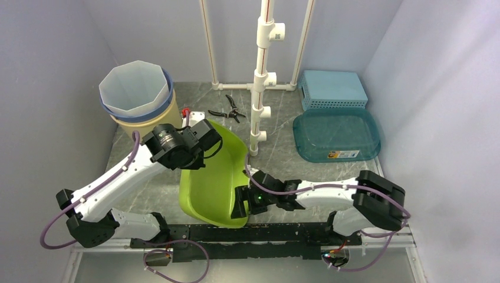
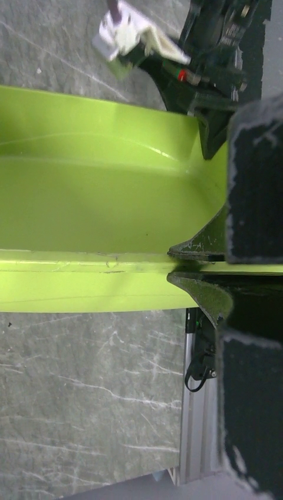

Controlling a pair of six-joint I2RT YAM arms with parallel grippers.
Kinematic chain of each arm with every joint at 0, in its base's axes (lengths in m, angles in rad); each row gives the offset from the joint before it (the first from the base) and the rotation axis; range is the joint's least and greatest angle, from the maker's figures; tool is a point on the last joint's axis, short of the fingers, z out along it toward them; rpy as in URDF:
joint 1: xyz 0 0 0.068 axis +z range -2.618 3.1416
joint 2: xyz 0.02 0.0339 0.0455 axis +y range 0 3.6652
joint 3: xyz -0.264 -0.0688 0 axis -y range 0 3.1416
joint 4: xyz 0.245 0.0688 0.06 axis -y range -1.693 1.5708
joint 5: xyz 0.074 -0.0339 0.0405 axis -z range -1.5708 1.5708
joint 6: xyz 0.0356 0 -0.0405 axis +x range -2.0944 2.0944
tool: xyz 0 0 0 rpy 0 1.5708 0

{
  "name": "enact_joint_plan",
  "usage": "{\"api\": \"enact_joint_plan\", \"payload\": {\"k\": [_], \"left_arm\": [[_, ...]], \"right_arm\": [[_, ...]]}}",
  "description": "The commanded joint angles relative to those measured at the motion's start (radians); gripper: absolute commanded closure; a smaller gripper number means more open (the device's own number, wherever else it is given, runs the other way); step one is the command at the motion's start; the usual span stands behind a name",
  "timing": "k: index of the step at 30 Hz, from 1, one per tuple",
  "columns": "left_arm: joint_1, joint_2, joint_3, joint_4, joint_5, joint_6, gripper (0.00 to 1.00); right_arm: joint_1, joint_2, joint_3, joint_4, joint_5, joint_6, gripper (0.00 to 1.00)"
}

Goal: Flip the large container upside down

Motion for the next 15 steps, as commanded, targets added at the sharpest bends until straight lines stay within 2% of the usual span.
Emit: {"api": "enact_joint_plan", "payload": {"k": [1,8,12,15], "left_arm": [[-0.016,0.027,0.027,-0.052,0.013,-0.019,0.97],[-0.017,0.034,0.056,-0.064,0.008,-0.001,0.97],[-0.018,0.035,0.060,-0.044,0.026,0.009,0.97],[-0.019,0.042,0.076,-0.046,0.030,0.009,0.97]], "right_arm": [[-0.031,-0.136,-0.007,0.046,0.070,0.024,0.20],[-0.066,-0.284,-0.050,-0.138,0.243,0.077,0.17],[-0.078,-0.302,-0.055,-0.153,0.266,0.076,0.33],[-0.091,-0.242,-0.018,-0.188,0.278,0.076,0.48]]}}
